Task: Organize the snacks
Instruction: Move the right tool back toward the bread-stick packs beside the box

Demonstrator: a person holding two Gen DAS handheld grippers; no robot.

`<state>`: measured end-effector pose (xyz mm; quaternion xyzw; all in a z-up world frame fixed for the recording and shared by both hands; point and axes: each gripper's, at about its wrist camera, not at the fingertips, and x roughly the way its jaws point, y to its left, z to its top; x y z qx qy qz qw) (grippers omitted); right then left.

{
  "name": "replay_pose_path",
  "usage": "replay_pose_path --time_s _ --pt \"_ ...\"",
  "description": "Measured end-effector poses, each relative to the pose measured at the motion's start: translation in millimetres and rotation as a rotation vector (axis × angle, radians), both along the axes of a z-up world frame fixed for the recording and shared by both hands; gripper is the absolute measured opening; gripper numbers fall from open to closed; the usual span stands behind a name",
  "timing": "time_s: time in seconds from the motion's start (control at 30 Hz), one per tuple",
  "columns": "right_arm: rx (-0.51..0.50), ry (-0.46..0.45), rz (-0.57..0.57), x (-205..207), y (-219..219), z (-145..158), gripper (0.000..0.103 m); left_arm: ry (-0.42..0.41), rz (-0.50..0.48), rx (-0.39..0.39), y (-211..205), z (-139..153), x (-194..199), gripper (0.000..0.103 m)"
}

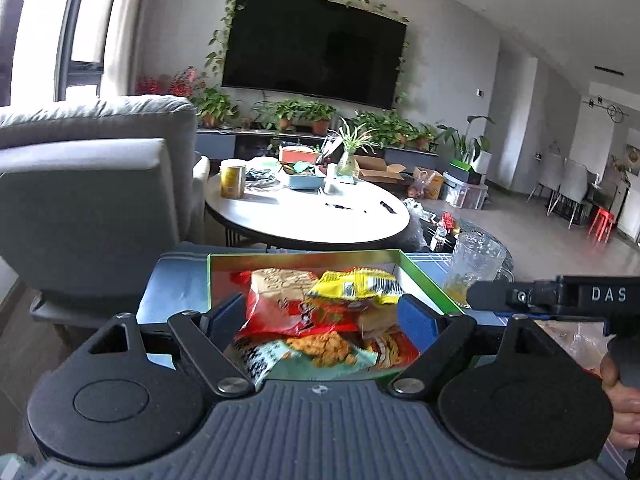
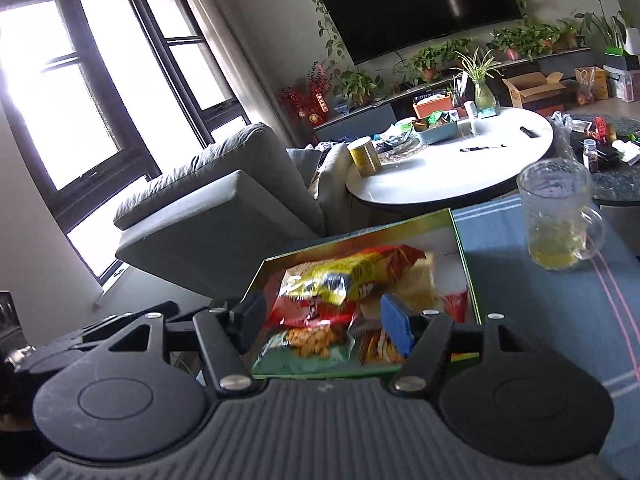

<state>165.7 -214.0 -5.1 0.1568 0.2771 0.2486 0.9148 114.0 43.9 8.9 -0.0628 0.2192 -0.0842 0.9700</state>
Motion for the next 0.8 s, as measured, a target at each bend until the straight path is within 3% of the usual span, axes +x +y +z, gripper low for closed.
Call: replay_pose_path --time_s 0.43,0.8 --pt "0.001 0.035 0.025 -53.0 9.0 -20.4 0.059 0.066 0.0 -0.055 2.1 -31.3 -44.4 0.082" --pt "-0.045 0.083 0.045 -75.3 18.8 -42.4 0.059 0.122 -0.011 -0.035 1.9 -52.8 -63.6 0.082"
